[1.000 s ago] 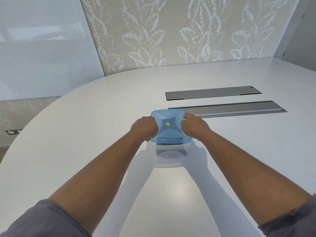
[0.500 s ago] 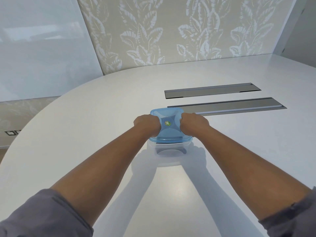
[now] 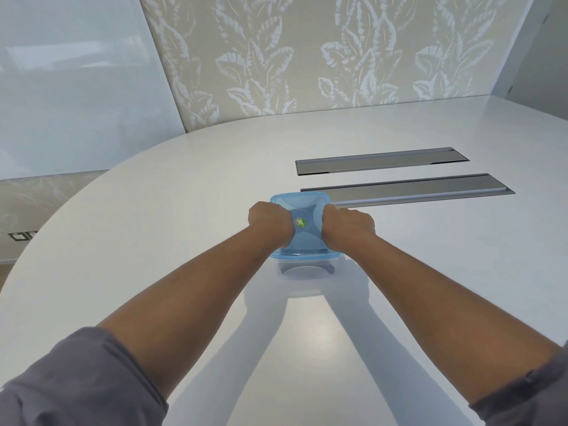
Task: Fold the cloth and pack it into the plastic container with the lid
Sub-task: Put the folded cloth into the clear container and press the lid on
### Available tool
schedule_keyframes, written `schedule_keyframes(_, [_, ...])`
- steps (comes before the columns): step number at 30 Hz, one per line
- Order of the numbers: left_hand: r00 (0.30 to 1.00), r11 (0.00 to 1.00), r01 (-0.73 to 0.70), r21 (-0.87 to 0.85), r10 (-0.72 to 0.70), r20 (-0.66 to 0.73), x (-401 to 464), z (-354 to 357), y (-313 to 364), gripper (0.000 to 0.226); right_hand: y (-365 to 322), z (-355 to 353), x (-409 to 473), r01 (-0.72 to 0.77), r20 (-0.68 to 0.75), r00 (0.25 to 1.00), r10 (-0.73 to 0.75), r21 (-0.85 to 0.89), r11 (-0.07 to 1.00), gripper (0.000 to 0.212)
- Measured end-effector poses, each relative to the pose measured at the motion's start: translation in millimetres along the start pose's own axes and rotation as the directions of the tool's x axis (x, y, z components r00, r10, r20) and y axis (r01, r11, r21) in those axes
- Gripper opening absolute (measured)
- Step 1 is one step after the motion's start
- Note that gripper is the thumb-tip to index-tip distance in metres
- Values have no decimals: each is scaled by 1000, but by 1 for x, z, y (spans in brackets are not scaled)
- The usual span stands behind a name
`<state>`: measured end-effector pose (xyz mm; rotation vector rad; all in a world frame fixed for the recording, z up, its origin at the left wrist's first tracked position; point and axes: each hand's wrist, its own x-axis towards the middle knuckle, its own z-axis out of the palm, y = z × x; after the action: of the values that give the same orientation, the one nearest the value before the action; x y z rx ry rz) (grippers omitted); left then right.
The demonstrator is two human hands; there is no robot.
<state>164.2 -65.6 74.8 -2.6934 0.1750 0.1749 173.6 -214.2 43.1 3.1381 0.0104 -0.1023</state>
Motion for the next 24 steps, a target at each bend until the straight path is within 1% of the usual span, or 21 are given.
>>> schedule_keyframes(2, [998,1000,8,-3,-8,-55,-1,6,3,12,2,5,1,6,-3,1000,-6,26,1000,40])
schedule_keyframes(3, [994,1000,6,-20,-9,-110,-2,10,5,13,3,7,1,6,-11,1000,-6,45,999,40])
schedule_keyframes(6, [955,997,-48,-68,26,-294,-1,24,8,29,6,17,3,39,-98,995,-26,127,991,37])
schedule_keyframes(8, [935,989,-119,-92,81,-346,3,33,7,39,8,23,5,81,-138,989,-57,175,981,39])
schedule_keyframes(10, [926,965,-203,-168,133,-354,5,36,1,41,10,25,6,123,-158,983,-93,193,974,35])
schedule_keyframes(13, [905,908,-320,-270,208,-372,7,36,-3,33,8,19,5,185,-178,971,-161,130,974,14])
schedule_keyframes(14, [905,883,-344,-318,221,-364,8,38,-3,33,6,16,6,196,-164,970,-179,95,976,15])
schedule_keyframes(16, [913,811,-366,-457,219,-343,9,42,-4,40,0,11,7,181,-111,979,-173,70,981,24])
schedule_keyframes(17, [914,767,-377,-520,216,-344,10,44,-5,42,-4,9,7,159,-96,984,-150,98,982,27])
schedule_keyframes(19, [913,691,-391,-609,207,-352,13,50,-10,43,-13,10,7,104,-90,992,-87,214,971,33])
schedule_keyframes(21, [931,641,-351,-682,164,-325,16,57,-12,44,-20,16,5,69,-93,995,-42,315,946,40])
schedule_keyframes(24, [952,571,-295,-766,104,-289,19,65,-14,44,-19,28,4,63,-127,992,-8,435,898,42])
